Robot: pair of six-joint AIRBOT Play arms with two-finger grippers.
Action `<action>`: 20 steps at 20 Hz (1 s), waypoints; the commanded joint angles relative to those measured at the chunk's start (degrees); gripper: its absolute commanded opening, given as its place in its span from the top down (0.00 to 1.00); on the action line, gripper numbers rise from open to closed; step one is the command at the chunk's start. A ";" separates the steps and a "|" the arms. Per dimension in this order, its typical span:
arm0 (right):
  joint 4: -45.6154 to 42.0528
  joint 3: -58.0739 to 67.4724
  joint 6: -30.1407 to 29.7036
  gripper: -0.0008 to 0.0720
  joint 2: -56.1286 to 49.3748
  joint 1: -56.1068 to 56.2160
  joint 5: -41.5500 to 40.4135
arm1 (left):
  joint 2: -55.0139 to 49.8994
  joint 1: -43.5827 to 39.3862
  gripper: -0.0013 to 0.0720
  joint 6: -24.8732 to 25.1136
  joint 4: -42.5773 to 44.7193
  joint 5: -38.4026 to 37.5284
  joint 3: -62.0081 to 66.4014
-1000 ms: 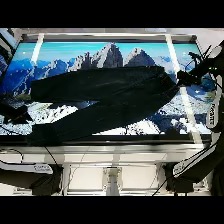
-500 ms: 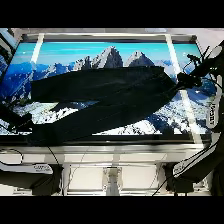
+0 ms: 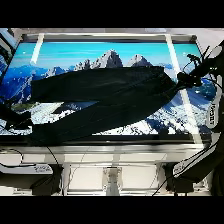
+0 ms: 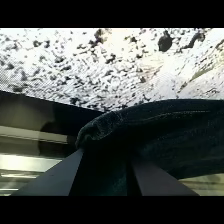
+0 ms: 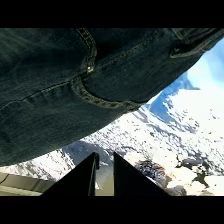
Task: Fold the clothes and pants, and hang the long-sleeved shirts on hangers.
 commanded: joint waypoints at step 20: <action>2.01 0.00 0.98 0.81 0.00 0.04 -1.38 | 6.36 -0.04 0.95 -1.44 -0.48 15.76 -2.34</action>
